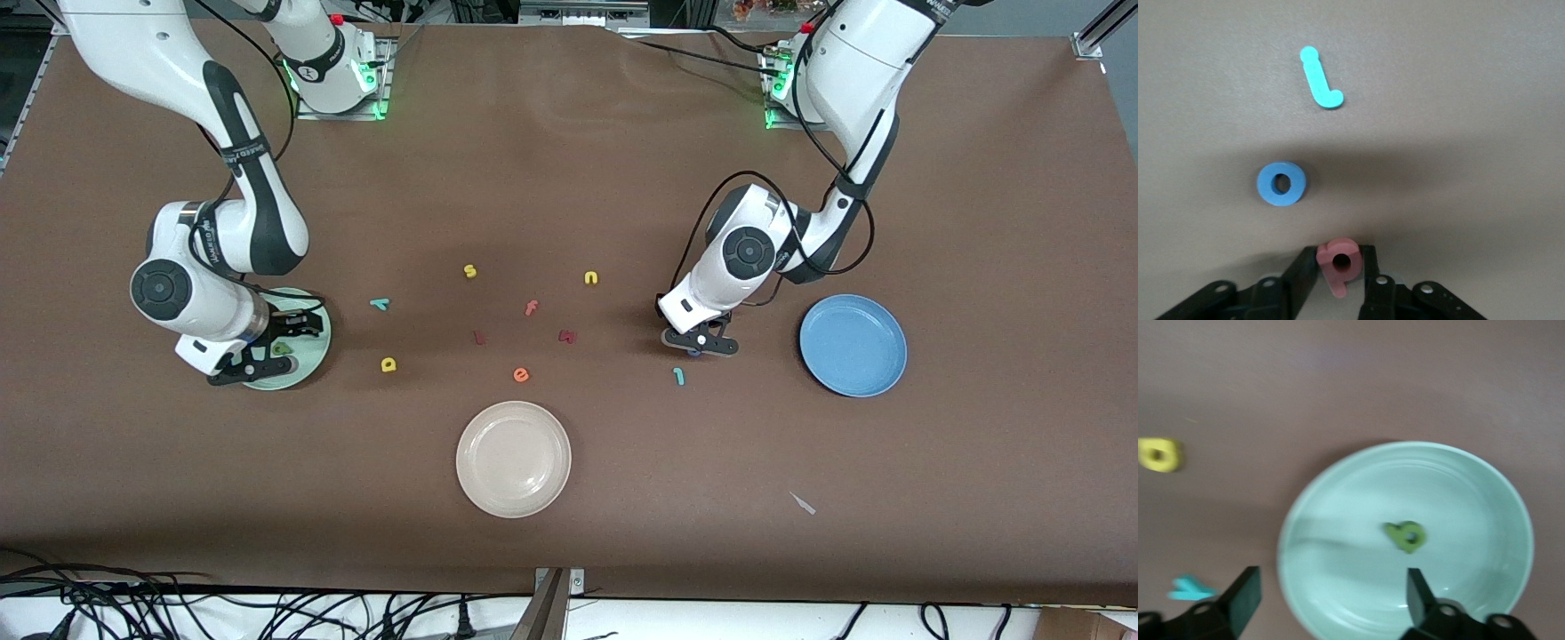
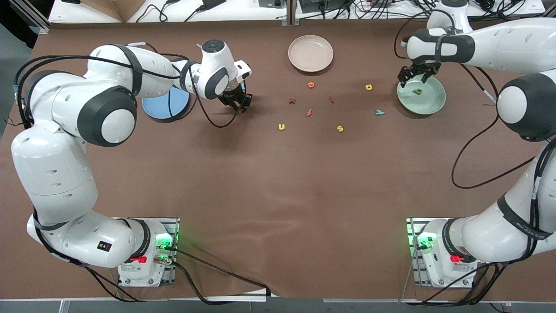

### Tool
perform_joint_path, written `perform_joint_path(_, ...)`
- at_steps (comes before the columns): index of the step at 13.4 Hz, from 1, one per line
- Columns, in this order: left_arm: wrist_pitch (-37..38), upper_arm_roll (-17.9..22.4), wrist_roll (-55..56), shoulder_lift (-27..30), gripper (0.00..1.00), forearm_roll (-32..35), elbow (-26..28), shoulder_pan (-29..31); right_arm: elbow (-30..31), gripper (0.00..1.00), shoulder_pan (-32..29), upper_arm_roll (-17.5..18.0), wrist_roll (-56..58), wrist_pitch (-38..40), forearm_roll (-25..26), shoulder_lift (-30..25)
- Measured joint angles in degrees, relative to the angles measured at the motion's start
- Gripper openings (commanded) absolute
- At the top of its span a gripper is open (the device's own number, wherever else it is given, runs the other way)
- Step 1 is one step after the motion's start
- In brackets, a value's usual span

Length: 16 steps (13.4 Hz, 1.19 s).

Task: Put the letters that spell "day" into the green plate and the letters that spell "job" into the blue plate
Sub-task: 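Lift the pink p with the left gripper while the right gripper releases b, then open the left gripper over the blue plate while the right gripper reaches y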

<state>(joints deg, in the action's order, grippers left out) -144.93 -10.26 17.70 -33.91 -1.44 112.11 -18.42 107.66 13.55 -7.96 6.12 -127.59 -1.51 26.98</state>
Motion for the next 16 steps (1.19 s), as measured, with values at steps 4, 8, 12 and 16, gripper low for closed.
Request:
perform_joint_path(4,0.0,0.0,0.0,0.0,0.01,0.0,-0.1,-0.2,-1.0,1.00,0.3,4.7,-9.7,1.2,-0.2,-0.2)
perform_joint_path(8,5.2,0.8,-1.9,3.0,0.01,0.0,-1.2,2.4,-0.8,1.00,0.4,8.9,-19.1,1.4,-0.2,-0.3)
perform_joint_path(12,13.4,1.3,-17.8,10.9,0.02,0.0,0.8,13.8,3.5,1.00,0.4,10.3,-22.2,-0.8,-0.2,-2.7)
perform_joint_path(16,13.4,3.8,-28.4,11.7,0.23,0.0,3.8,19.4,12.1,1.00,0.4,11.0,-22.5,-10.6,-0.2,-5.0)
